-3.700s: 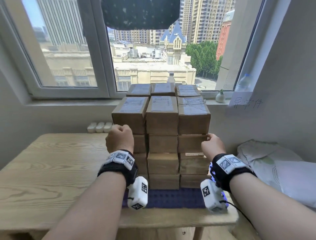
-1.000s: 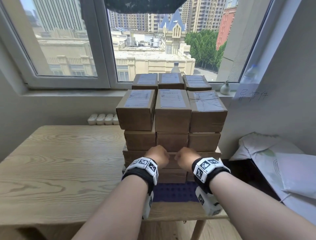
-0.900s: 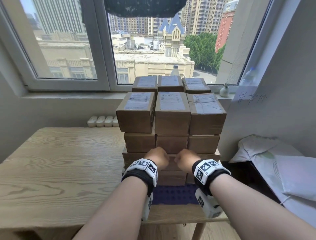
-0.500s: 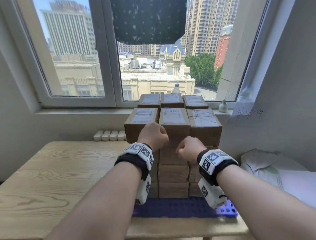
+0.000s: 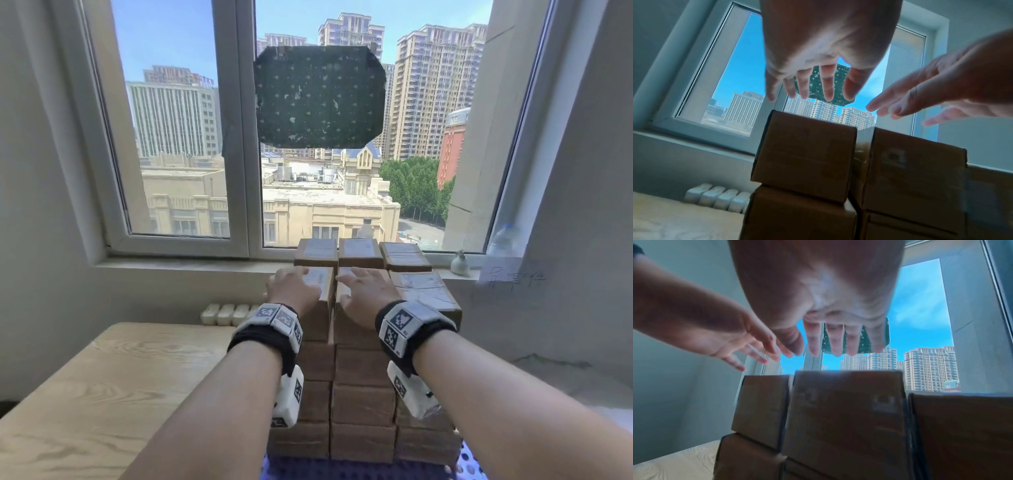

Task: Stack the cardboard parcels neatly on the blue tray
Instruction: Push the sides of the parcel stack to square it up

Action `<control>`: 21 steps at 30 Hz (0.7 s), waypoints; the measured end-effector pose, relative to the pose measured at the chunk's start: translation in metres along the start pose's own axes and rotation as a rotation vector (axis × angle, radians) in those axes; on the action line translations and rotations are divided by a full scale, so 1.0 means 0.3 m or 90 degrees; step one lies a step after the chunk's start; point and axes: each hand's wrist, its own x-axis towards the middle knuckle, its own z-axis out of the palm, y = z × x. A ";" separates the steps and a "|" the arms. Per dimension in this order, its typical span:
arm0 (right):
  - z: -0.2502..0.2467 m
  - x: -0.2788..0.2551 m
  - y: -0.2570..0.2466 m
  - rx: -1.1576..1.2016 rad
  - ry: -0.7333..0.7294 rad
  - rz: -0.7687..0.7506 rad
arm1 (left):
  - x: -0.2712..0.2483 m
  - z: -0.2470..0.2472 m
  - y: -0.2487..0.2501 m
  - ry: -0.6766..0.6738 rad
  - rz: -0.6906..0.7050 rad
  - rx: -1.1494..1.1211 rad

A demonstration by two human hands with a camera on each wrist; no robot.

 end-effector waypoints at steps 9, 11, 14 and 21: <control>0.067 0.025 0.025 0.007 -0.040 0.029 | -0.023 0.051 0.012 -0.053 0.008 0.093; 0.064 0.021 0.035 0.016 -0.037 0.021 | -0.034 0.047 0.017 -0.045 0.015 0.104; 0.049 0.013 0.058 0.066 -0.021 0.011 | -0.036 0.036 0.028 -0.040 0.032 0.116; -0.013 -0.025 0.242 0.016 0.002 0.146 | -0.022 0.054 0.131 -0.121 0.175 0.151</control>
